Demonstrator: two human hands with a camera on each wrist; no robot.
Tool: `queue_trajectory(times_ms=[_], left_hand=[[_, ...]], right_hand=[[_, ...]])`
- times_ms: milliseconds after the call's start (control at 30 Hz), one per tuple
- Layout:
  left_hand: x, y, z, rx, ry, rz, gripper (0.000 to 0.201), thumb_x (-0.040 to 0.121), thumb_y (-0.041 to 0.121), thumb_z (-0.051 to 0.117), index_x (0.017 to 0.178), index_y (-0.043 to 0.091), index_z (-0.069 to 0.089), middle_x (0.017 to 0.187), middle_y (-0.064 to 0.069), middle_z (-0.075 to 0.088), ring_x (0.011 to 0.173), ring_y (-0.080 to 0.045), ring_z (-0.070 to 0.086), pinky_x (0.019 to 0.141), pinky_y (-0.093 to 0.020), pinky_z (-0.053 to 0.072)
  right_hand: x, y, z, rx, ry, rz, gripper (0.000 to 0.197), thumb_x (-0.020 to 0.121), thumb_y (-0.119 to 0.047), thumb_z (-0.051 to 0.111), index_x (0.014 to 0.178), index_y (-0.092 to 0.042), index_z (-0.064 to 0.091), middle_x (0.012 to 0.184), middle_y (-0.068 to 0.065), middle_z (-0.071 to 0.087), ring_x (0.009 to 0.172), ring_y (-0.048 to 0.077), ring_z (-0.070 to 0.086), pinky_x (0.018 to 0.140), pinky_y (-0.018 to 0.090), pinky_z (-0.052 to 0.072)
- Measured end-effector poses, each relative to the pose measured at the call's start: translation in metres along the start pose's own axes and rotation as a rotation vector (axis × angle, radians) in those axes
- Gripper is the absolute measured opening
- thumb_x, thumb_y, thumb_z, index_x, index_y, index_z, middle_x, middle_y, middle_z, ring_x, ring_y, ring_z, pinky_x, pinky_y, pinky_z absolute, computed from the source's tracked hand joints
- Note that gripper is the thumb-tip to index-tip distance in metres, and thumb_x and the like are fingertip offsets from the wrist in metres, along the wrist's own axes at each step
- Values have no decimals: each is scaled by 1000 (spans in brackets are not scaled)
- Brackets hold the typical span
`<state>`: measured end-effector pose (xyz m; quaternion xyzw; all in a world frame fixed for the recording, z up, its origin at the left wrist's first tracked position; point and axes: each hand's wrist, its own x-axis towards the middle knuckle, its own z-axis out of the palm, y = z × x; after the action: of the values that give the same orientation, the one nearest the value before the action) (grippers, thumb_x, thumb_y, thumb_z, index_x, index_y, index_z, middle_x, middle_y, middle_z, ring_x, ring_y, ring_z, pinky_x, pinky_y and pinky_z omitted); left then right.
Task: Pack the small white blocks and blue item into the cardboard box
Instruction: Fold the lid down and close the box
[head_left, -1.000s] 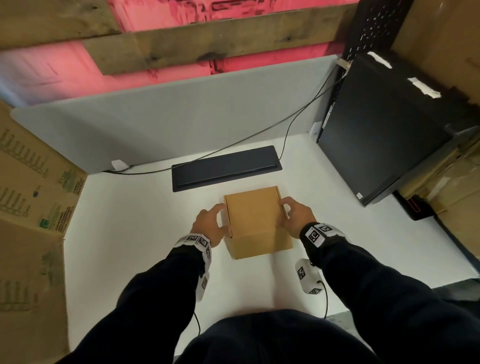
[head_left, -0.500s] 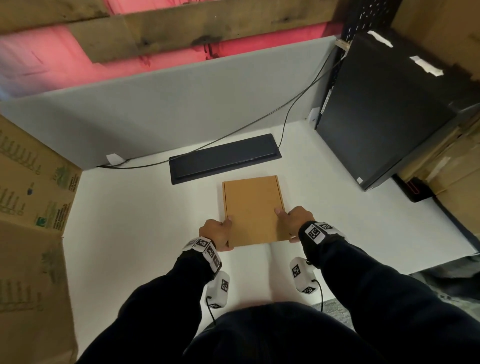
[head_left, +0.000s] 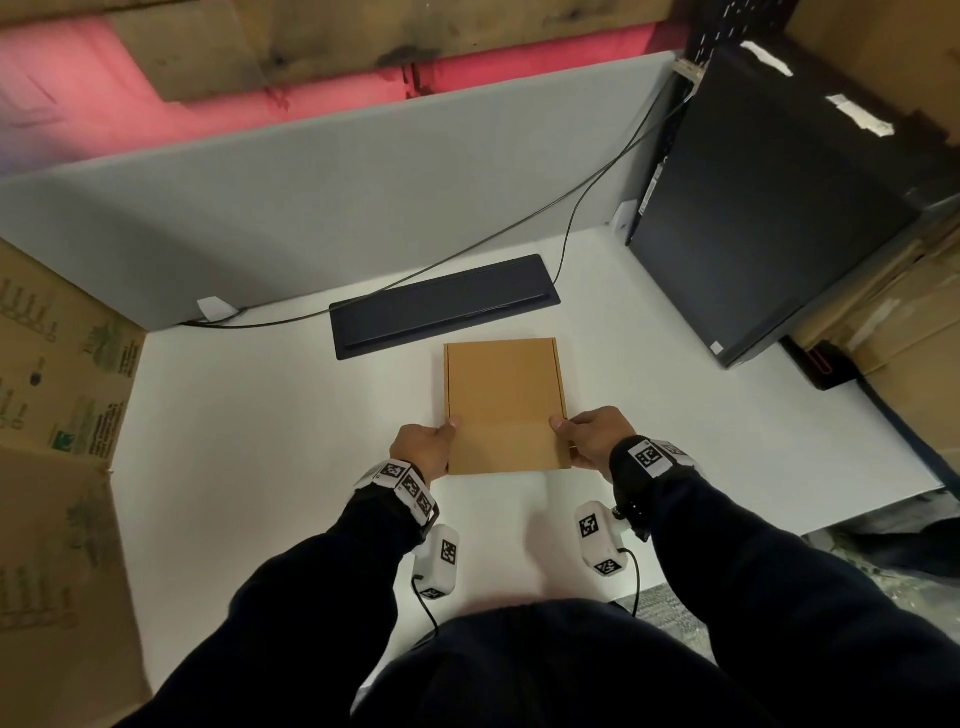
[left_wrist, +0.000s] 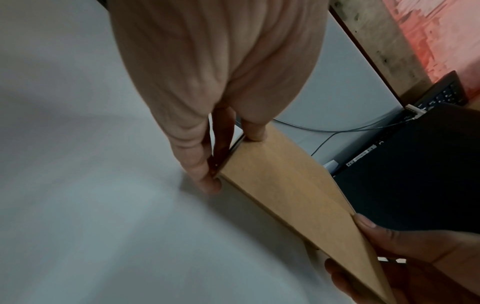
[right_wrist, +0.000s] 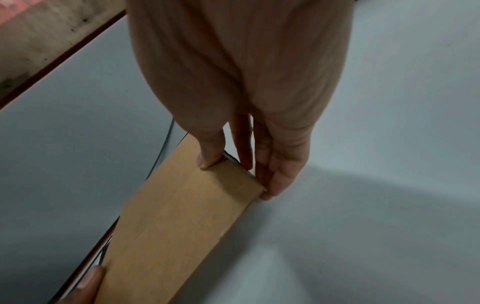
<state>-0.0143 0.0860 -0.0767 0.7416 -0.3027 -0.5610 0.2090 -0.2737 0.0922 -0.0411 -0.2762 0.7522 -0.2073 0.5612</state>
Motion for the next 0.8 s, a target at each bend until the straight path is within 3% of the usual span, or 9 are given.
queue_trajectory(times_ms=[67,167,467,533,600,700,733,800], left_hand=[[-5,5,1,63,49,19,74,63,74,66,68,0,72,69,-12,77,75,-35,75,81,-46,62],[-6,10,3,90,88,31,74,71,71,65,78,-3,74,77,-15,77,77,-34,74,82,-45,61],[11,6,7,-62,88,4,91,49,77,66,83,-7,73,79,-14,78,78,-31,75,86,-50,61],[13,4,9,-114,63,31,77,59,67,71,86,-4,75,85,-13,77,80,-26,71,92,-52,58],[9,9,11,-150,35,36,53,74,47,75,98,1,77,102,-15,78,96,-26,72,99,-48,55],[2,21,12,-223,15,12,37,88,25,74,114,-2,73,111,-16,75,107,-31,70,104,-44,52],[1,25,14,-202,31,14,35,90,24,73,115,-1,73,112,-15,75,108,-31,70,104,-43,52],[-5,40,15,7,109,57,31,90,26,71,113,6,74,114,-10,75,110,-30,68,102,-40,53]], right_hand=[[-1,-2,1,30,-13,22,26,90,-25,76,86,1,70,103,20,73,99,36,71,84,48,62],[2,-6,1,62,-36,66,28,90,-23,76,89,3,67,103,20,72,99,36,70,82,47,62],[21,-15,1,56,-21,-21,17,86,-20,81,81,-7,70,105,20,73,99,37,70,88,49,61],[29,-16,-1,17,-28,-50,14,82,-18,84,81,-10,72,103,18,74,100,38,71,89,50,60],[36,-20,-4,-10,-29,-56,22,75,-20,88,84,-11,70,103,17,74,101,37,71,89,51,60],[56,-25,-10,-133,-47,-126,50,51,-46,87,88,-24,63,100,7,76,96,31,72,89,50,59],[56,-31,-12,-187,-48,-152,47,54,-45,84,90,-26,61,100,3,76,95,29,72,86,46,59],[46,-49,-13,-332,-30,-229,26,76,-27,77,97,-26,60,100,3,75,91,27,70,75,34,58]])
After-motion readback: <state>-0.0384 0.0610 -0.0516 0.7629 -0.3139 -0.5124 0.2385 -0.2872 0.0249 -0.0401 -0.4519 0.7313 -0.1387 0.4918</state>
